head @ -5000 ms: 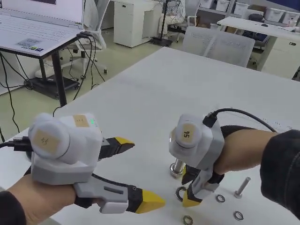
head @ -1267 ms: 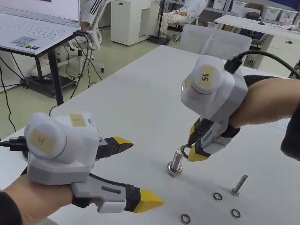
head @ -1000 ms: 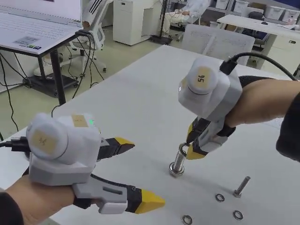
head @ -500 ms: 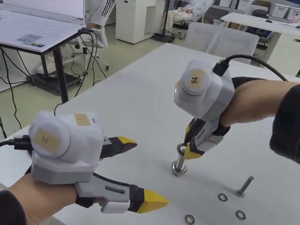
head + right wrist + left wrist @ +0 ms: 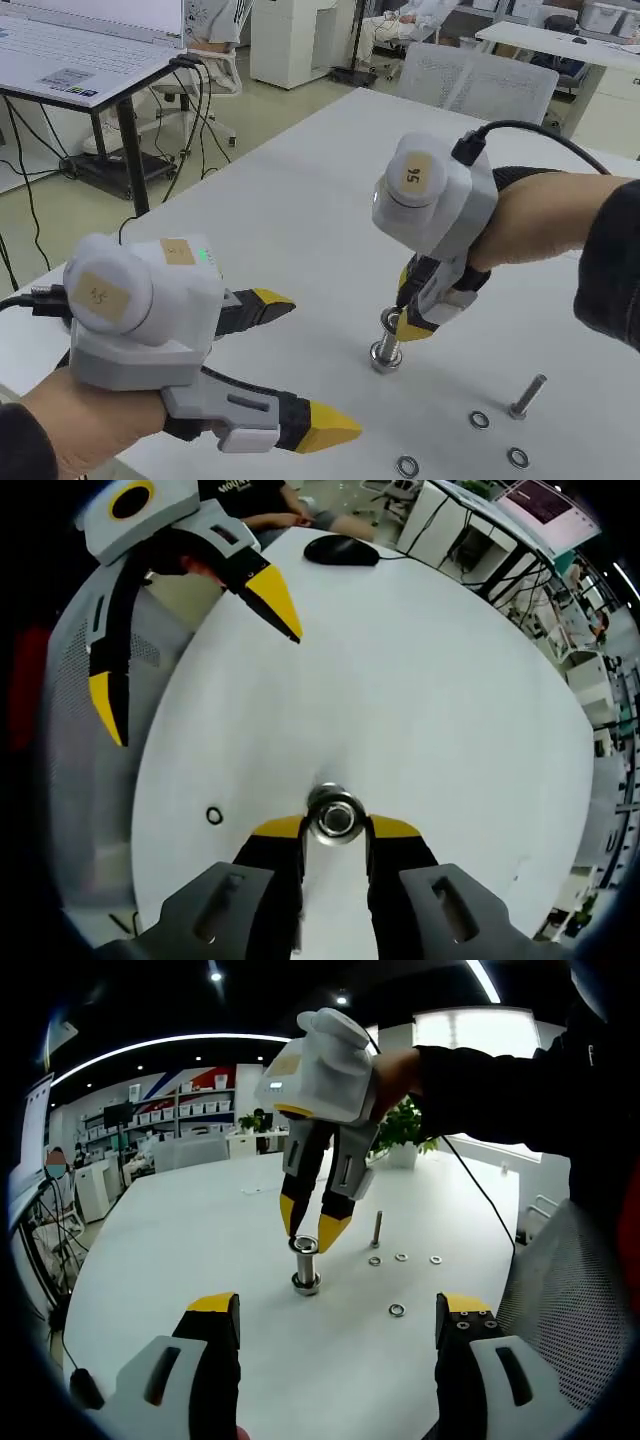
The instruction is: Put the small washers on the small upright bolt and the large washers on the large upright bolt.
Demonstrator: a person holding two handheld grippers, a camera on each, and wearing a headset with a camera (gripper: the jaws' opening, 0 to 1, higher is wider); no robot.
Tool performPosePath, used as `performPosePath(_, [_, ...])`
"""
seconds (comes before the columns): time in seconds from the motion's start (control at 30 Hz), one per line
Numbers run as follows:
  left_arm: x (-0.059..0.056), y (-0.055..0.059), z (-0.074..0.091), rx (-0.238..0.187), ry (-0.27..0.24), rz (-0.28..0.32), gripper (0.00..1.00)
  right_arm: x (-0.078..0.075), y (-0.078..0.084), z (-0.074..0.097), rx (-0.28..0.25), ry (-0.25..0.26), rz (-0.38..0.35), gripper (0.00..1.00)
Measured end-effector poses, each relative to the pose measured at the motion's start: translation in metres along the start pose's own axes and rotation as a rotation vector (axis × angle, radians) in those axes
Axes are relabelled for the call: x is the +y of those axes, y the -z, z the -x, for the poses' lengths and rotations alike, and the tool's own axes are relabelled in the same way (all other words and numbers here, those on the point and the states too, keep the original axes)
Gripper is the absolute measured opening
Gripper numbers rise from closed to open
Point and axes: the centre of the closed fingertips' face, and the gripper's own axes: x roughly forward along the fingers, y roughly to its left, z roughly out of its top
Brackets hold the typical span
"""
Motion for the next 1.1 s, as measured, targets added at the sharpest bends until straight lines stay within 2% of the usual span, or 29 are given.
performPosePath(1.1, [-0.001, 0.002, 0.003, -0.001, 0.0, 0.005, 0.8, 0.005, 0.005, -0.039, 0.04, -0.046, 0.01, 0.24])
